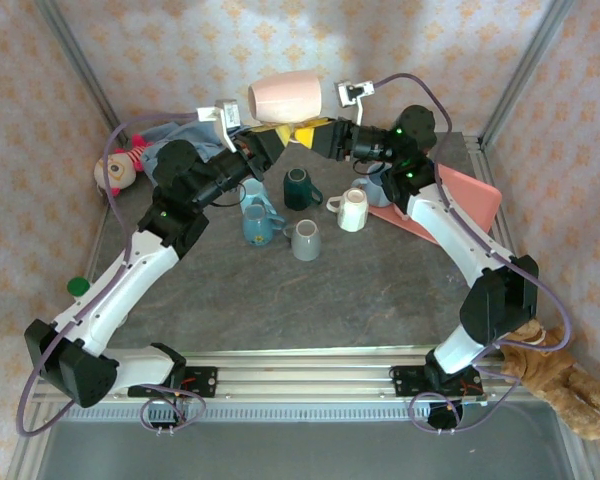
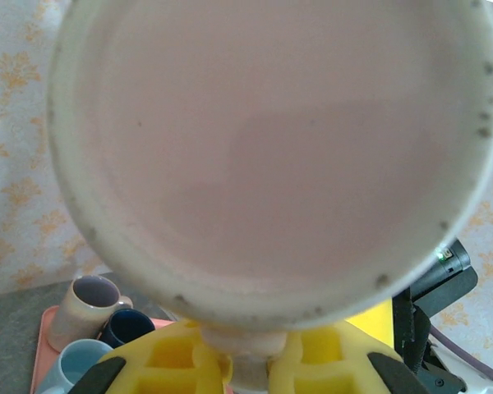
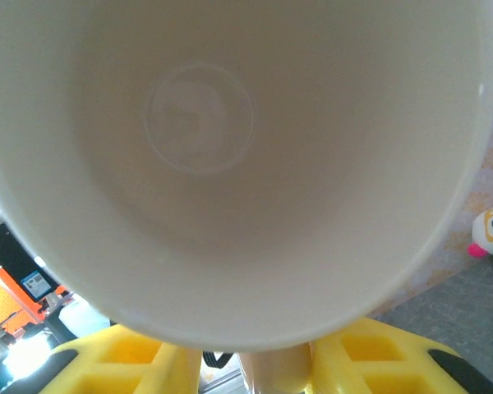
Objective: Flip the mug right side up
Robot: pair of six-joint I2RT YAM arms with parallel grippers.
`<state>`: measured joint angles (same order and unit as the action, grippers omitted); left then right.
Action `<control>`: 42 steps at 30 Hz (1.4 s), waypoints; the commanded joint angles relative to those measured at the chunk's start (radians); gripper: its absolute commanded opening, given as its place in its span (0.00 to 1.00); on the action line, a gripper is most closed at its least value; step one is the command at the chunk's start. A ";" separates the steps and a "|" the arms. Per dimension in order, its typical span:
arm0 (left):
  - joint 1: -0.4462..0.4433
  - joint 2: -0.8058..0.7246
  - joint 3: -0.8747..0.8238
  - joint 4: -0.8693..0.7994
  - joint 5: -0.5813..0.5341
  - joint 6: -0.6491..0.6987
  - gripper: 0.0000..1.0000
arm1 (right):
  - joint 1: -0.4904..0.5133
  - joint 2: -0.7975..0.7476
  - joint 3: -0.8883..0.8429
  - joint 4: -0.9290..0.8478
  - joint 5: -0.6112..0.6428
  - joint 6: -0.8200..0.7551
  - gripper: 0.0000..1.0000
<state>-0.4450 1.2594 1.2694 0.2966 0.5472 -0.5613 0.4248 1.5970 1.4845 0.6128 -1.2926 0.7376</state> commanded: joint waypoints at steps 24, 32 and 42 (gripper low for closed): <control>-0.012 -0.058 -0.049 -0.045 -0.054 0.097 0.32 | 0.007 -0.116 -0.019 -0.216 0.107 -0.291 0.00; -0.011 -0.080 -0.063 -0.110 -0.083 0.127 0.58 | -0.023 -0.113 0.006 -0.331 0.175 -0.342 0.00; -0.006 -0.147 -0.112 -0.289 -0.151 0.226 0.67 | -0.051 -0.156 -0.006 -0.517 0.331 -0.500 0.00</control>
<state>-0.4561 1.1423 1.1690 0.0834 0.4305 -0.4000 0.3840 1.5166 1.4452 0.0944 -1.0302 0.3229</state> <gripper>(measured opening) 0.664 0.099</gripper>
